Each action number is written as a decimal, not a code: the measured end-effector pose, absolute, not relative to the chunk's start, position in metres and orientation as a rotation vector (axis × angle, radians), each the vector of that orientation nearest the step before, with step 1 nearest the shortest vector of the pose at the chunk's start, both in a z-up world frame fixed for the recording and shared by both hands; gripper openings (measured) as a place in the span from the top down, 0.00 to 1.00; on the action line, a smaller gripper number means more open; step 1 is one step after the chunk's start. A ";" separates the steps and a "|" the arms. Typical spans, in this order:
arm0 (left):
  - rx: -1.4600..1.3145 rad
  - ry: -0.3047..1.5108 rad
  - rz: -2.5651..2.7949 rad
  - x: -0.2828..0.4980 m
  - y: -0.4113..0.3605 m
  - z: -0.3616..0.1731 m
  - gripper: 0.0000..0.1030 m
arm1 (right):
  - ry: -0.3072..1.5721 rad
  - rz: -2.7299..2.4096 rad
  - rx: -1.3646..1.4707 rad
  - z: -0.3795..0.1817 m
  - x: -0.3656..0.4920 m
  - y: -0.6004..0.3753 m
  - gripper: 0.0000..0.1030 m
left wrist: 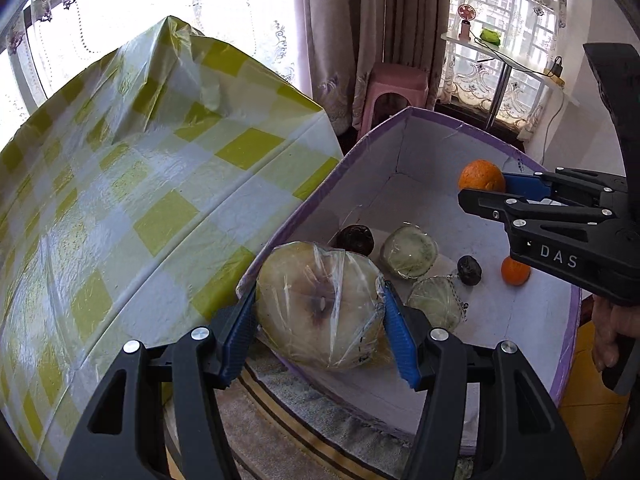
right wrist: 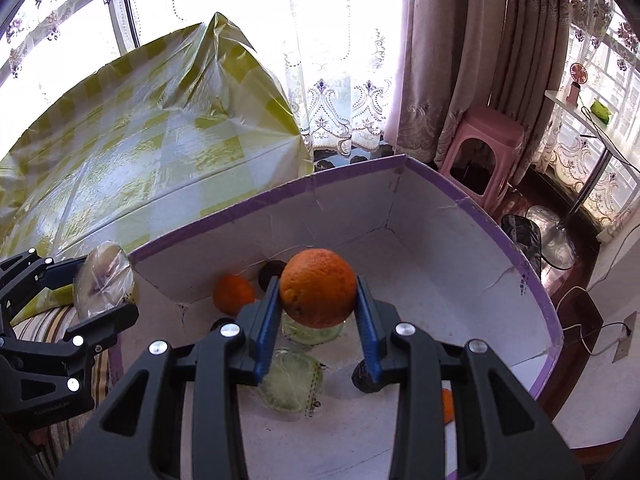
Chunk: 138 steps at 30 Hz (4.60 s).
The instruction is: Organize fruits
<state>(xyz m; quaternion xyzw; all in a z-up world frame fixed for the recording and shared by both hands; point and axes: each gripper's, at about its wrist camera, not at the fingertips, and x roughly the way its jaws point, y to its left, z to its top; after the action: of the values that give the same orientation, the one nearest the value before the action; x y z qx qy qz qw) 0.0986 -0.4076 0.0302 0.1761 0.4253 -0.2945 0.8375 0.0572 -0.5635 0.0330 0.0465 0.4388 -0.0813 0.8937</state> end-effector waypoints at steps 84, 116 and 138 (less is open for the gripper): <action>0.076 0.931 -0.604 0.047 -0.340 0.020 0.04 | 0.877 -0.399 0.065 0.043 -0.041 -0.519 0.20; 0.091 0.943 -0.656 0.042 -0.344 0.017 0.04 | 0.880 -0.394 0.060 0.040 -0.041 -0.521 0.20; 0.089 0.945 -0.657 0.042 -0.344 0.016 0.04 | 0.880 -0.386 0.060 0.041 -0.038 -0.523 0.20</action>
<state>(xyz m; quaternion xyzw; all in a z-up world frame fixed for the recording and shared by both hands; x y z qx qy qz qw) 0.0421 -0.3443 0.0163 0.0419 0.4469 -0.3105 0.8379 -0.0377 -0.5233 0.0412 0.0289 0.4232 -0.1855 0.8864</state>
